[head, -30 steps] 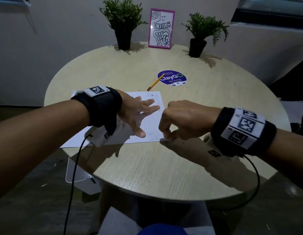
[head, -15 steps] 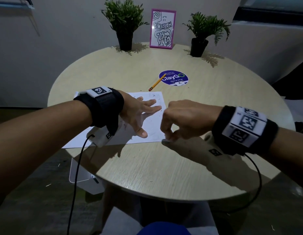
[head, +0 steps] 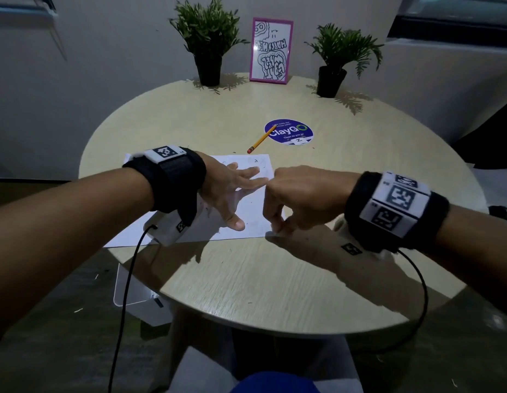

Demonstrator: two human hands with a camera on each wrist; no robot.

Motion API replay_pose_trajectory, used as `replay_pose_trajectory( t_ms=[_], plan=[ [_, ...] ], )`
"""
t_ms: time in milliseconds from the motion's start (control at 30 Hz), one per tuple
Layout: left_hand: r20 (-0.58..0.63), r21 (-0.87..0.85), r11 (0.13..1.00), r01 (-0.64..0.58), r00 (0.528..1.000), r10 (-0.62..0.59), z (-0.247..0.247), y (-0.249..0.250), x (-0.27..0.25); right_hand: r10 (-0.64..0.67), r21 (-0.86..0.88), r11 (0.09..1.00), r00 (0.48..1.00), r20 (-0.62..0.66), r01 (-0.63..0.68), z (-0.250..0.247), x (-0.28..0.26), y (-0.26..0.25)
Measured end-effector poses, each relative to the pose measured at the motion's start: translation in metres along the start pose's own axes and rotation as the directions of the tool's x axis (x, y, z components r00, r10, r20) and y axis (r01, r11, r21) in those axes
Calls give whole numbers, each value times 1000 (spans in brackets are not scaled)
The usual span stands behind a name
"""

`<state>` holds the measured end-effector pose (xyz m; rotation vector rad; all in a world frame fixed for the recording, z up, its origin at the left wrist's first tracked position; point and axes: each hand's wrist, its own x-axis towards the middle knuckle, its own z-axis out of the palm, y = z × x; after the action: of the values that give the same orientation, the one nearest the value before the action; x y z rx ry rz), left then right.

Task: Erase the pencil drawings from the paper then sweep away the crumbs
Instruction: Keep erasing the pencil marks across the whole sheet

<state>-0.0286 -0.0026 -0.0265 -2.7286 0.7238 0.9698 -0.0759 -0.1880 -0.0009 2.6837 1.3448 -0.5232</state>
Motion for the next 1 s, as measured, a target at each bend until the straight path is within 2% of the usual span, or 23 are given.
replay_pose_trajectory(
  t_ms=[133, 233, 300, 400, 433, 567, 667, 767, 900, 1000],
  plan=[
    [-33, -51, 998, 46, 998, -48, -4, 13, -12, 51, -21, 998, 981, -187, -56, -11, 36, 5],
    [-41, -35, 999, 29, 999, -31, -1, 6, -9, 33, 7, 999, 962, -271, -32, 0, 30, 4],
    [-25, 0, 1000, 0, 1000, 0, 1, 1, -3, 9, 19, 1000, 971, -240, -5, 9, 8, 1],
    [-11, 23, 1000, -11, 1000, 11, 3, -5, 6, 21, -47, 999, 998, -58, -23, 8, -10, 1],
    [-15, 20, 1000, -8, 1000, 8, 4, -8, 8, 39, -31, 999, 997, -65, -41, 2, -8, 3],
    [-29, 3, 999, -36, 999, 36, 1, -3, 3, 124, 36, 992, 960, -251, -119, -18, 24, 18],
    [-33, -5, 1000, -26, 999, 26, 1, -4, 3, 124, 16, 992, 961, -246, -124, -8, 29, 21],
    [-20, 13, 1000, -15, 1000, 15, 3, -7, 9, 101, 24, 995, 965, -243, -98, 12, 4, 17],
    [-15, 40, 999, 0, 1000, 1, 4, -4, 10, 97, 12, 995, 990, -102, -97, 13, -18, 21],
    [-15, 23, 1000, -10, 1000, 10, 2, -1, 6, 119, 48, 993, 967, -226, -111, 1, -2, 23]
  ],
)
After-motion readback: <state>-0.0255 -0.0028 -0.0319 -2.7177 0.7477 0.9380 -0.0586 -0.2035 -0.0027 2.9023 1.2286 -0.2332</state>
